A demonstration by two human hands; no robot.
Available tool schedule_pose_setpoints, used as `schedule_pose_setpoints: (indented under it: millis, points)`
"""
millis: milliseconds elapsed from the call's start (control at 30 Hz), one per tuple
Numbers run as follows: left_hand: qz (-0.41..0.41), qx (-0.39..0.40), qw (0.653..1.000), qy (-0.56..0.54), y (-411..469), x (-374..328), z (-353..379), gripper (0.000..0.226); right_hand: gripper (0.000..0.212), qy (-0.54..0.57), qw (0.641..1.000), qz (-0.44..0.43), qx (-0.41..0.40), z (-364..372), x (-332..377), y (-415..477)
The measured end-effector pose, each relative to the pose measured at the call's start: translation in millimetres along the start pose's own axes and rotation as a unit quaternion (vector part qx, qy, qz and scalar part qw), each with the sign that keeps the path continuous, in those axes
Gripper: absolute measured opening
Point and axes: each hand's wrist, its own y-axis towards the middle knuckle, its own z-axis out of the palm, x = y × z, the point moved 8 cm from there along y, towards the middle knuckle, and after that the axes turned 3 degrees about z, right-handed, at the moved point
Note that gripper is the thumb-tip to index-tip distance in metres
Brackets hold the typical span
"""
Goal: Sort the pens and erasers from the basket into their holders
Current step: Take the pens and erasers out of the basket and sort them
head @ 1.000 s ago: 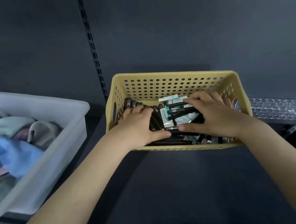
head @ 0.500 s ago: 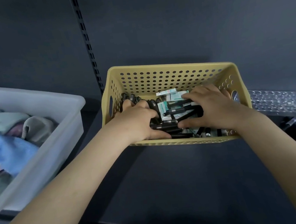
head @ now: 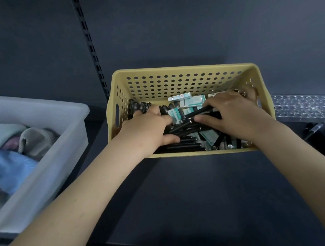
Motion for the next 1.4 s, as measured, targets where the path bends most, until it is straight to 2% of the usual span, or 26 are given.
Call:
schedule_pose_setpoints:
  millis: [133,333,567,700,800,900,967,1200,1300,1400]
  points:
    - [0.017,-0.042,0.999,-0.026,3,1,-8,0.031,0.088,0.011,0.999,-0.022,0.035,3,1,4]
    - [-0.046,-0.078,0.994,-0.057,1,14,-10,0.037,0.087,0.002,0.998,-0.021,0.053,5,0,8]
    - [-0.093,-0.109,0.975,-0.167,-5,23,-8,0.025,0.081,0.006,1.000,-0.021,0.012,0,1,10]
    - [-0.098,-0.133,0.966,-0.197,-7,23,-10,0.039,0.061,0.023,0.999,-0.023,-0.005,-4,1,8]
    - [-0.109,-0.130,0.964,-0.206,-7,26,-12,0.079,0.054,0.051,0.999,-0.015,-0.004,-8,1,8]
    - [-0.110,-0.084,0.967,-0.212,-4,24,-9,0.094,0.046,0.024,1.000,-0.015,-0.010,-12,2,9]
    - [-0.109,-0.072,0.970,-0.206,-1,25,-8,0.085,0.049,-0.014,1.000,-0.012,-0.020,-14,3,10]
    - [-0.094,-0.029,0.973,-0.207,7,27,-4,0.026,0.060,-0.020,0.997,0.002,-0.068,-25,0,16]
    - [-0.092,-0.033,0.970,-0.224,9,27,-3,0.017,0.058,0.010,0.995,0.021,-0.101,-31,-6,17]
    - [-0.092,-0.053,0.961,-0.254,10,28,-6,0.022,0.063,0.103,0.988,0.050,-0.108,-33,-17,20]
